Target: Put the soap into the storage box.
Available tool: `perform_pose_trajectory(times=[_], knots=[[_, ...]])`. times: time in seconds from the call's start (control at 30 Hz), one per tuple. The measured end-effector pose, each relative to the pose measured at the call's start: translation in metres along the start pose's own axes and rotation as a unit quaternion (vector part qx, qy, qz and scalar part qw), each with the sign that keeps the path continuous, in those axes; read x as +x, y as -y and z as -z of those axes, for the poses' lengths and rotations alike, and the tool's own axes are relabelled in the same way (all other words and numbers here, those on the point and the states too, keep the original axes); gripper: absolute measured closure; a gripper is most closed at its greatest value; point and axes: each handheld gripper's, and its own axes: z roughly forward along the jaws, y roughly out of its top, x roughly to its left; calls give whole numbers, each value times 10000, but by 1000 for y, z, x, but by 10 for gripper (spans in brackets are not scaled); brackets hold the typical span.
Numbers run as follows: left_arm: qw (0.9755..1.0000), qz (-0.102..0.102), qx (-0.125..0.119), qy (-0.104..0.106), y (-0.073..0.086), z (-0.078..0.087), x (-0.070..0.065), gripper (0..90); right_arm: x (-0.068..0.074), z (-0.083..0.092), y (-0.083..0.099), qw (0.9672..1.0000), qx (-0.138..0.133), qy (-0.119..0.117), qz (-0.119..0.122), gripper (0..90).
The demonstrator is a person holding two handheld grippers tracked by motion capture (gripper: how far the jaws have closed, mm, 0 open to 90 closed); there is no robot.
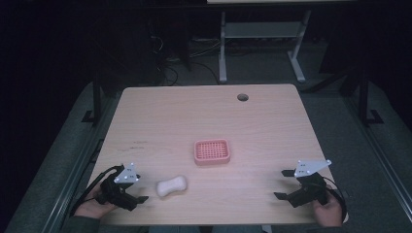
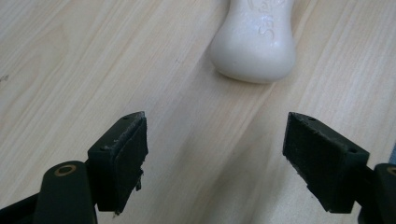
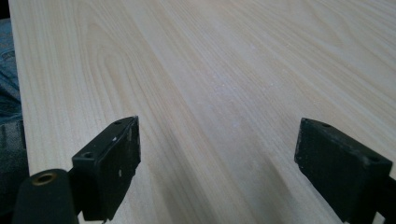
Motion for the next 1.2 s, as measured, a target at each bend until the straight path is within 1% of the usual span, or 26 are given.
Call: perform_pose_trajectory(times=[0.1,0.27,0.3,0.47,0.67,0.73,0.83,0.93,1.2], knots=[[10000,-8,35,4,0,-1,0,216,1,0,0,10000,21,7,6,141],[10000,-13,12,-33,0,0,-1,216,2,-1,-1,10000,29,0,17,141],[10000,-46,8,-36,-1,1,-1,216,2,-1,-1,10000,35,-2,31,141],[10000,-58,-23,-16,-3,0,-2,215,1,-1,-1,10000,26,-8,-3,141],[9999,-123,-39,-6,-5,0,-3,215,1,-1,-1,10000,37,-10,35,141],[9999,-93,-55,0,-6,0,-4,215,1,-1,-1,10000,36,-9,35,141],[9999,-129,-44,-17,-7,0,-4,214,1,-1,-1,10000,35,-12,32,141],[9999,-93,-104,-21,-8,0,-5,215,1,-1,-2,10000,43,-20,40,141],[9999,-126,-84,8,-10,-1,-6,215,1,-1,-2,10000,37,-23,40,141]])
